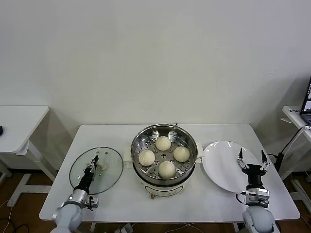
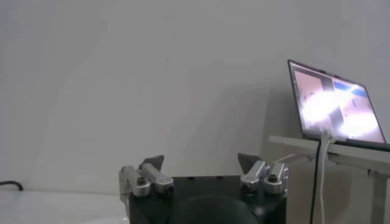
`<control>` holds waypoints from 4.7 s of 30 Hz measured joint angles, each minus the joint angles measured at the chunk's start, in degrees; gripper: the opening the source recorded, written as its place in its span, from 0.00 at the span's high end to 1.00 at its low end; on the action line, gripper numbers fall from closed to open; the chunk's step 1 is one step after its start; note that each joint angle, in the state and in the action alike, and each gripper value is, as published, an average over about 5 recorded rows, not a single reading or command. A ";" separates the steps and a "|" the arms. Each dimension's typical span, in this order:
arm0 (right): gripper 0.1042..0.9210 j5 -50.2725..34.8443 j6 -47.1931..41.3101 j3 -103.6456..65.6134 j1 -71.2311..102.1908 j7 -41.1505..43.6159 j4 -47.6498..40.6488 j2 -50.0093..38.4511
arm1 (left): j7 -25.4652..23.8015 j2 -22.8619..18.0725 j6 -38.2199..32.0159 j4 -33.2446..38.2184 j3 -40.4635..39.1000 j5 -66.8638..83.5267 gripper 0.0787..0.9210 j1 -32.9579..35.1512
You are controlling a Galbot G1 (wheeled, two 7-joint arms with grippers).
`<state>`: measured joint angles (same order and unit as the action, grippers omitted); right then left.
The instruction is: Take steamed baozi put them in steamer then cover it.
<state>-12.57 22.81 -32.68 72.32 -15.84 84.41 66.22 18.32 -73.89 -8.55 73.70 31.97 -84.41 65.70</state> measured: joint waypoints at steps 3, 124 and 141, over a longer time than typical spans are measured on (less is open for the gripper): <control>0.12 0.07 0.08 0.07 -0.02 0.00 0.03 0.02 | 0.48 0.09 -0.34 -0.29 0.14 0.67 0.84 -0.13; 0.12 2.66 -1.51 2.15 -9.26 -0.33 -10.13 1.51 | -34.91 -18.22 38.90 28.53 -38.21 -15.56 0.61 -4.34; 0.12 2.60 -1.55 2.26 -9.91 -0.42 -9.88 1.40 | -37.44 -18.28 39.06 38.27 -39.48 -10.31 0.12 -0.73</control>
<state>-9.97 21.25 -30.43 62.41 -16.27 74.53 67.62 -19.12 -92.17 30.51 111.97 -7.52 -94.72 64.97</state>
